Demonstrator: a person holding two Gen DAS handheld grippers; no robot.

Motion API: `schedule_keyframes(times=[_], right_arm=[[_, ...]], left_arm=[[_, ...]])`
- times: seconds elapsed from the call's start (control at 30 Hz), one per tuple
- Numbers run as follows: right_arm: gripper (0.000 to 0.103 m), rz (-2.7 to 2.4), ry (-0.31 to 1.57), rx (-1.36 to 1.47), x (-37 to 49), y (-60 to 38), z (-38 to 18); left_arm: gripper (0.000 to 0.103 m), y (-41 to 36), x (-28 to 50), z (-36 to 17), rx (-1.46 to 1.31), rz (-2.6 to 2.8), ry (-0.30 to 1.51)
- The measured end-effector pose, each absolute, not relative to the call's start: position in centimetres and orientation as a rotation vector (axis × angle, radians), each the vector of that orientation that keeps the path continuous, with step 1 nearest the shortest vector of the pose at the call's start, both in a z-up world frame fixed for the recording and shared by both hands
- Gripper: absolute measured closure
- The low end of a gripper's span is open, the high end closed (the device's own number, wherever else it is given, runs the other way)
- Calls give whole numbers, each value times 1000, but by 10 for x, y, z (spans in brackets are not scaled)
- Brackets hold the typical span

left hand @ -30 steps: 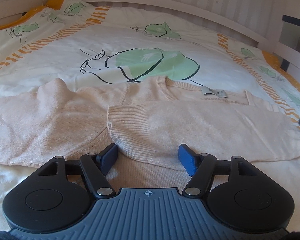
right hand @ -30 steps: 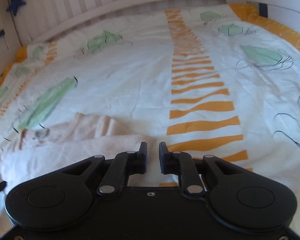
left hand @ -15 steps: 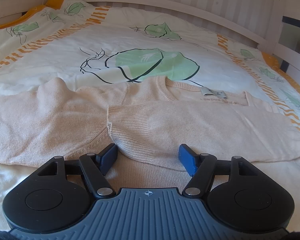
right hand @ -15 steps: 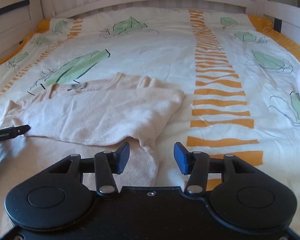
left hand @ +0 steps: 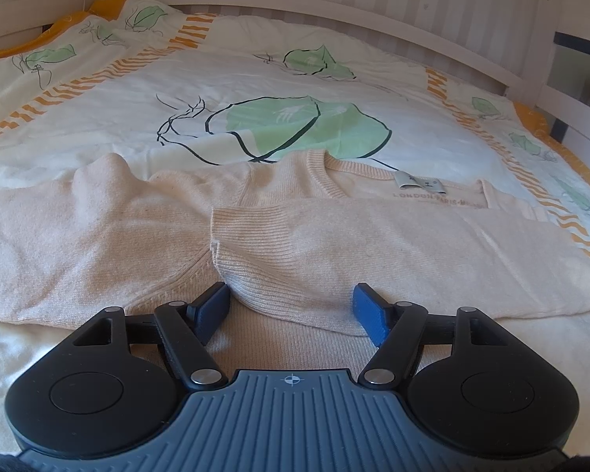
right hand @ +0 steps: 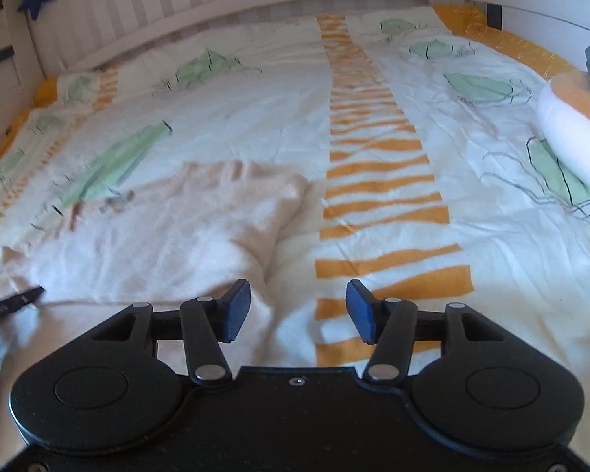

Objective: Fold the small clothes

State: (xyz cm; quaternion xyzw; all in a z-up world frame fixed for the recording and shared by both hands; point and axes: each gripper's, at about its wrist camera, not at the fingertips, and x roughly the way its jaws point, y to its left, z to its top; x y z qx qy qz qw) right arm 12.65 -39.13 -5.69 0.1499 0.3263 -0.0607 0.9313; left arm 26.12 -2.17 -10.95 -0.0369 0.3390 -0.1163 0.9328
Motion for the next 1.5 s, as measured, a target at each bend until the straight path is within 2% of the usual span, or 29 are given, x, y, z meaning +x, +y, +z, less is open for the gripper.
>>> schedule_keyframes(times=[0.03,0.13,0.43,0.7,0.77,0.97,1.2,1.5], right_arm=[[40,-121,645,302,129,-390,-53],[21,-107,606,287,143,-383,-50],[19,-180,694,258,166,-380,-100],[14,-189,673,254,153,-379,-91],[8,-183,656,266,147,-380,-84],[0,-161,609,293,126,-375,-54],[0,-123,564,330,98,-352,-30],[0,-54,649,344,80,-306,-38]], left_arm=[[34,-22,261,-109,-77,-239,694],[34,-22,261,-109,-73,-239,694],[33,-25,261,-109,-53,-236,695],[32,-26,263,-109,-49,-237,699],[31,-26,264,-108,-47,-238,703],[25,-24,268,-105,-63,-267,728],[24,-14,260,-90,-116,-263,759],[24,35,218,-50,-122,-246,739]])
